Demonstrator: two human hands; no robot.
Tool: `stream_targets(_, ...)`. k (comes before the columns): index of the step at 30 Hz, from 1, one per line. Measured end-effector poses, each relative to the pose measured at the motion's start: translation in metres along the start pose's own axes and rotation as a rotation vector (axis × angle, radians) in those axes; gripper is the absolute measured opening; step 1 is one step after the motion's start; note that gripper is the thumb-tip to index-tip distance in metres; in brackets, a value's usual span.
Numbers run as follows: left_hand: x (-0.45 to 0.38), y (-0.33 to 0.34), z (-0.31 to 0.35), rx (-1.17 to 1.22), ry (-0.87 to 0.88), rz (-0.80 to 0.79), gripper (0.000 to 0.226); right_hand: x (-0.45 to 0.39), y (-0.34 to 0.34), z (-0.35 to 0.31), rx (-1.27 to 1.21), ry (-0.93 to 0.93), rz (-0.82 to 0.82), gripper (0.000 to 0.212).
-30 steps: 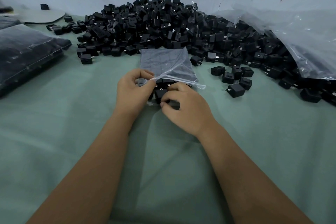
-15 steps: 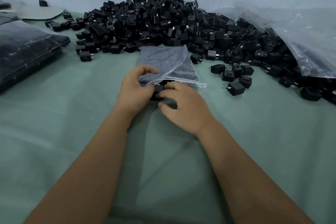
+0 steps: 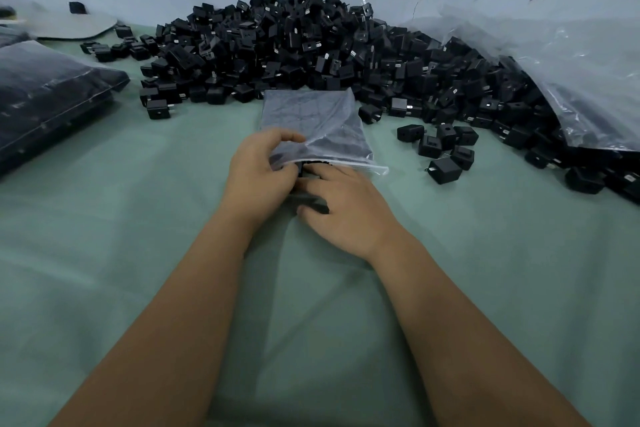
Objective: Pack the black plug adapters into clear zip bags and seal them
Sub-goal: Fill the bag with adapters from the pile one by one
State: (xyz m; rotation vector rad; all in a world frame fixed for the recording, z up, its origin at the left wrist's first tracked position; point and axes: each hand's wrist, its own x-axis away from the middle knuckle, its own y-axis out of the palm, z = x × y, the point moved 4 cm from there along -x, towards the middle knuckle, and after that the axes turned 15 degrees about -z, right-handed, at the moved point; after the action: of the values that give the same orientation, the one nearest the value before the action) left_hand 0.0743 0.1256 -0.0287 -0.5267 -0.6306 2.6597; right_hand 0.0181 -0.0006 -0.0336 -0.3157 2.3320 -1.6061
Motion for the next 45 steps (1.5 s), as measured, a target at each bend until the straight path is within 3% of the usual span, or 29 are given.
stream_targets(3, -0.004, 0.005, 0.001, -0.187, 0.039, -0.072, 0.049, 0.003, -0.003, -0.003, 0.043, -0.027, 0.044, 0.024)
stream_targets(6, -0.003, 0.004, 0.003, -0.271, 0.058, -0.038, 0.051, 0.008, -0.012, -0.007, 0.068, -0.012, 0.157, 0.018)
stream_targets(10, -0.001, 0.004, 0.007, -0.393, 0.087, -0.041, 0.051, 0.025, -0.037, -0.002, 0.024, 0.020, 0.645, 0.027)
stream_targets(13, 0.001, 0.005, 0.009, -0.447, 0.120, -0.034, 0.051, 0.035, -0.052, 0.024, -0.059, 0.247, 0.818, 0.023)
stream_targets(15, 0.002, 0.005, 0.011, -0.437, 0.144, -0.028, 0.048, 0.038, -0.056, 0.049, -0.073, 0.485, 0.780, 0.030)
stream_targets(18, 0.003, 0.005, 0.012, -0.401, 0.159, -0.014, 0.045, 0.042, -0.047, 0.078, -0.085, 0.854, 0.444, 0.052)
stream_targets(20, 0.004, 0.005, 0.014, -0.400, 0.171, -0.006, 0.042, 0.041, -0.039, 0.085, -0.082, 0.928, 0.280, 0.053)
stream_targets(28, 0.003, 0.007, 0.012, -0.408, 0.150, -0.019, 0.029, 0.036, -0.034, 0.087, -0.088, 0.777, 0.356, 0.041)
stream_targets(31, 0.002, 0.007, 0.012, -0.400, 0.146, -0.008, 0.031, 0.036, -0.043, 0.079, -0.130, 0.717, 0.530, 0.044)
stream_targets(34, 0.000, 0.007, 0.010, -0.360, 0.129, -0.018, 0.035, 0.035, -0.052, 0.046, -0.216, 0.399, 0.746, 0.040)
stream_targets(37, -0.002, 0.004, 0.005, -0.291, 0.097, 0.029, 0.031, 0.029, -0.043, 0.011, -0.212, 0.116, 0.611, 0.036)
stream_targets(41, -0.004, 0.002, -0.001, -0.200, 0.038, 0.083, 0.028, 0.017, -0.026, -0.001, -0.114, 0.094, 0.351, 0.033)
stream_targets(45, -0.005, 0.002, -0.002, -0.213, 0.010, 0.100, 0.024, 0.010, -0.018, 0.002, 0.133, 0.088, 0.232, 0.023)
